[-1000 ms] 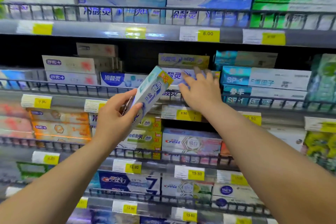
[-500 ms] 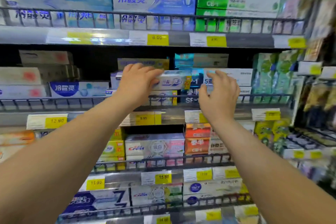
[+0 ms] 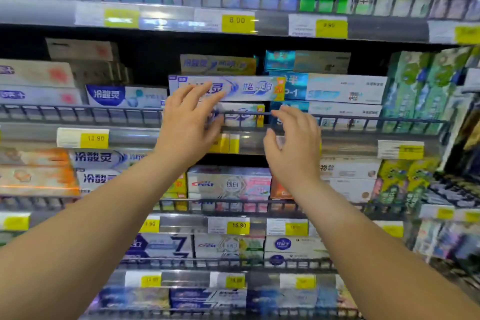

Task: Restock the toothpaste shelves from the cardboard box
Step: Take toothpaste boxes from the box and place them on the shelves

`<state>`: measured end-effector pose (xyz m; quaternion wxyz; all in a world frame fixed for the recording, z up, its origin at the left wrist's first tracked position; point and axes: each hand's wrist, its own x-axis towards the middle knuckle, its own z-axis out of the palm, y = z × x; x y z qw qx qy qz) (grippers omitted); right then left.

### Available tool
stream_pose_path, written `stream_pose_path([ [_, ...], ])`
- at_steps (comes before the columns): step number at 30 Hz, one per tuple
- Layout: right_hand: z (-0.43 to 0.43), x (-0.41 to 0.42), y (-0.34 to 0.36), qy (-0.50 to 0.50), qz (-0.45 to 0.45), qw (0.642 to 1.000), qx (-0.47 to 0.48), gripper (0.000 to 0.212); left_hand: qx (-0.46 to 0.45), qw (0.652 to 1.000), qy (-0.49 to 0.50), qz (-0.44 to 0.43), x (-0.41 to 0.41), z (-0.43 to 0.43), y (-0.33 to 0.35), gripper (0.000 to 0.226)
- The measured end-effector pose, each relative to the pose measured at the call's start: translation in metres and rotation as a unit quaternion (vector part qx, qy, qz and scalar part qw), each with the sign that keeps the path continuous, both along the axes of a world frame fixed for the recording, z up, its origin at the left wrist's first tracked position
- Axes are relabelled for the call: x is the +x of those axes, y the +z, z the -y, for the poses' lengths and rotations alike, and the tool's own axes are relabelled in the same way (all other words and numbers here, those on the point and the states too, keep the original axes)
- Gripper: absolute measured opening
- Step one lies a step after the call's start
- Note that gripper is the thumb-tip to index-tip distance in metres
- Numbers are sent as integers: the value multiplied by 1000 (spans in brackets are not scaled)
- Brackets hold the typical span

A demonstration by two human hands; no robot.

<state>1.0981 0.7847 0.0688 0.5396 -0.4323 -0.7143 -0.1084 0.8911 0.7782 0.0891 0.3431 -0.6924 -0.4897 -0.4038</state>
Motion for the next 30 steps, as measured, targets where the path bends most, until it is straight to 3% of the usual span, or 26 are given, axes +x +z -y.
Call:
stream_pose_path([
  [6, 31, -77, -46, 152, 31, 988, -18, 32, -84, 992, 34, 86, -59, 86, -63, 36],
  [11, 94, -168, -86, 268, 71, 956, -94, 36, -166, 967, 100, 163, -127, 189, -110, 35],
  [19, 257, -350, -145, 437, 129, 872, -179, 34, -189, 914, 241, 267, -270, 408, -175, 30],
  [25, 392, -481, -184, 519, 161, 803, -246, 30, -187, 863, 324, 338, -375, 574, -207, 31],
  [30, 459, -576, -205, 560, 220, 750, -274, 29, -181, 821, 391, 374, -445, 660, -225, 26],
])
